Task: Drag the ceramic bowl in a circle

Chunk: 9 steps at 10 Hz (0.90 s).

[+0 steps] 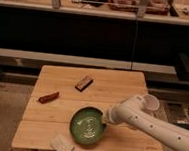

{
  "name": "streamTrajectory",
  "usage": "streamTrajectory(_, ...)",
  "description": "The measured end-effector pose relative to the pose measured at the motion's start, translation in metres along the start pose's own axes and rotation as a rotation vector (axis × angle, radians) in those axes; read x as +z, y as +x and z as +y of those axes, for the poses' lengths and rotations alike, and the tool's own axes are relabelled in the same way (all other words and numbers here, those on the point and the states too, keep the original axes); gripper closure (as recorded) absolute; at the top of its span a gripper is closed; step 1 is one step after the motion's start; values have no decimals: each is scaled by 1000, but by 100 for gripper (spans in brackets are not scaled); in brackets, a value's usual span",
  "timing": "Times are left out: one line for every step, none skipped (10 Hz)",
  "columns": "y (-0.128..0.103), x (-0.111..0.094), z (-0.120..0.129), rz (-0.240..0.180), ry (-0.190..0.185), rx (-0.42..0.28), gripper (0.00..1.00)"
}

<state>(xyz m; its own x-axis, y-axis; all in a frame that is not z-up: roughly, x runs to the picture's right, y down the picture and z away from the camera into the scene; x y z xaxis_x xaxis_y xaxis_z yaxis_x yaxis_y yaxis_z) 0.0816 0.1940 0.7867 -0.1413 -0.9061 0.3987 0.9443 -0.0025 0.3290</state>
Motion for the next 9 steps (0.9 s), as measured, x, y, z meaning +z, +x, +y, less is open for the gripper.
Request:
streamTrajectory(15, 2, -4, 0, 2, -24, 100)
streamTrajectory(33, 6, -10, -4, 4, -55, 100)
streamTrajectory(49, 9, -15, -4, 7, -79, 100)
streamTrajectory(69, 10, -13, 1, 3, -93, 100)
streamTrajectory(83, 8, -5, 7, -5, -89, 100)
streamTrajectory(93, 4, 11, 11, -20, -74, 100)
streamTrajectory(98, 1, 29, 14, -32, -43, 100)
streamTrajectory(97, -2, 46, 18, -39, -9, 100)
streamTrajectory(92, -7, 66, 24, -46, 32, 100)
